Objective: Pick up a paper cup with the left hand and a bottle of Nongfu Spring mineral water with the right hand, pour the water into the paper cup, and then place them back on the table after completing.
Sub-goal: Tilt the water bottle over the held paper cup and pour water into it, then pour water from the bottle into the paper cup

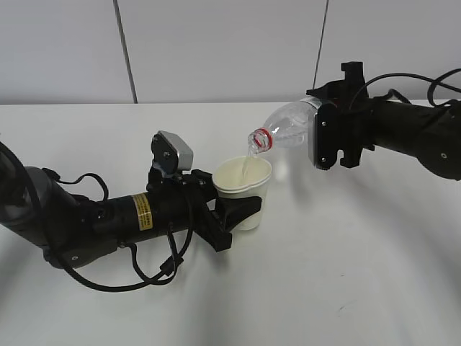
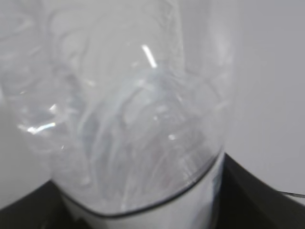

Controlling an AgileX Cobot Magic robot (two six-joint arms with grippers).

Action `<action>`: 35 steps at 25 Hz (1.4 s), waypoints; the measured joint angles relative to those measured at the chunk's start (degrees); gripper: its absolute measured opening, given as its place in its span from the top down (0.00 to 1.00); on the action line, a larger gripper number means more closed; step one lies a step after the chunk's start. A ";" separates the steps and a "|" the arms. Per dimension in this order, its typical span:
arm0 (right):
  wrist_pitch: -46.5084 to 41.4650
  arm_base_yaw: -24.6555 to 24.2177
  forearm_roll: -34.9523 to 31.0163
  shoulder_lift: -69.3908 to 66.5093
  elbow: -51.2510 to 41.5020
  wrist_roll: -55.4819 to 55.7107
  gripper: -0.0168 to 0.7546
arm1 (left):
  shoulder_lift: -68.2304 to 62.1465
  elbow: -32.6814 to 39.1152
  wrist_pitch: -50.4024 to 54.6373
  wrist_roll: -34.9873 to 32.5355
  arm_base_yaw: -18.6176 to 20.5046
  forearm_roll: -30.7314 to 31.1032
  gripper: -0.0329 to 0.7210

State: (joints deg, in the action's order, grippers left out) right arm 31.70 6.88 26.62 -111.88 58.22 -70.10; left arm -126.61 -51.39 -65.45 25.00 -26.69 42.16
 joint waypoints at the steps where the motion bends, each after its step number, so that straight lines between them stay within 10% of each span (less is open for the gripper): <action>1: 0.28 0.00 -0.07 0.00 0.00 -0.26 0.39 | 0.00 0.00 0.00 0.00 0.00 0.04 0.43; 35: 1.31 0.12 -2.94 0.00 0.00 -3.56 0.39 | 0.00 0.00 0.34 0.00 0.00 0.19 0.44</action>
State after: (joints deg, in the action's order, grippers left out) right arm 33.00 7.00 23.67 -111.88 58.22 -73.66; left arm -126.61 -51.39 -65.11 25.00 -26.69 42.34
